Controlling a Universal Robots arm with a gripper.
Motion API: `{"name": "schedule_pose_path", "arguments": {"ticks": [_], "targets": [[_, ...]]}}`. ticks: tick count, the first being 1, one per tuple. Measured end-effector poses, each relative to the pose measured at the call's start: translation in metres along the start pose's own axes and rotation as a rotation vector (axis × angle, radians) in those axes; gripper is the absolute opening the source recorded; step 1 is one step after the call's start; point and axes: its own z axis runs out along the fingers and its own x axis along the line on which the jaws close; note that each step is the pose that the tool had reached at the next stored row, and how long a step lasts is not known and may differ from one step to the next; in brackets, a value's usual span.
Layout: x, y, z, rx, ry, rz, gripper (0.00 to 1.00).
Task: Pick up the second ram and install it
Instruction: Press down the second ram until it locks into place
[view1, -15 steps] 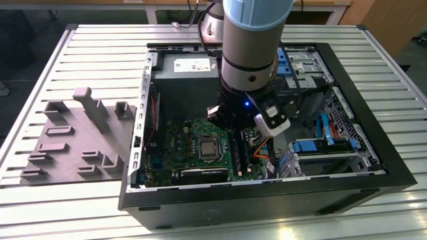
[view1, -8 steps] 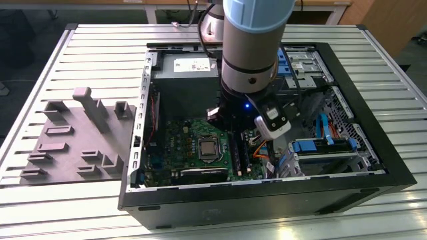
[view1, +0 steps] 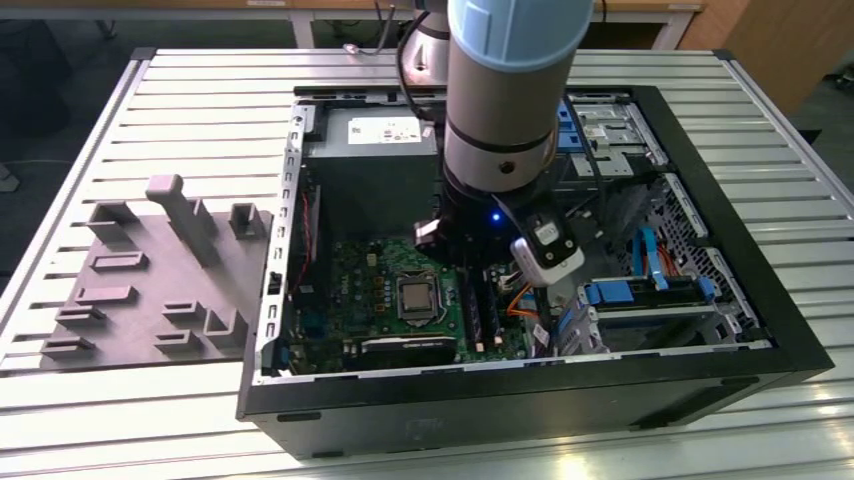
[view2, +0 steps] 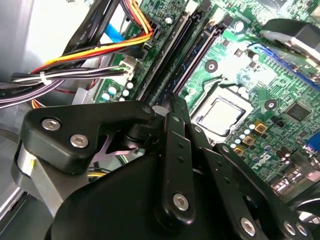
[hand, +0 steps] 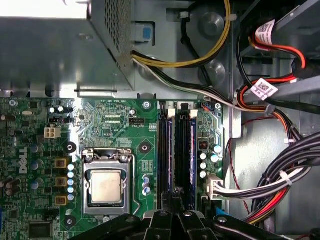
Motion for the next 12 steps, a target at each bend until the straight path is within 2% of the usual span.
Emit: {"name": "schedule_pose_path", "arguments": {"ticks": [12], "targets": [[-0.0001, -0.0078, 0.0001, -0.0001, 0.0, 0.0, 0.11]]}}
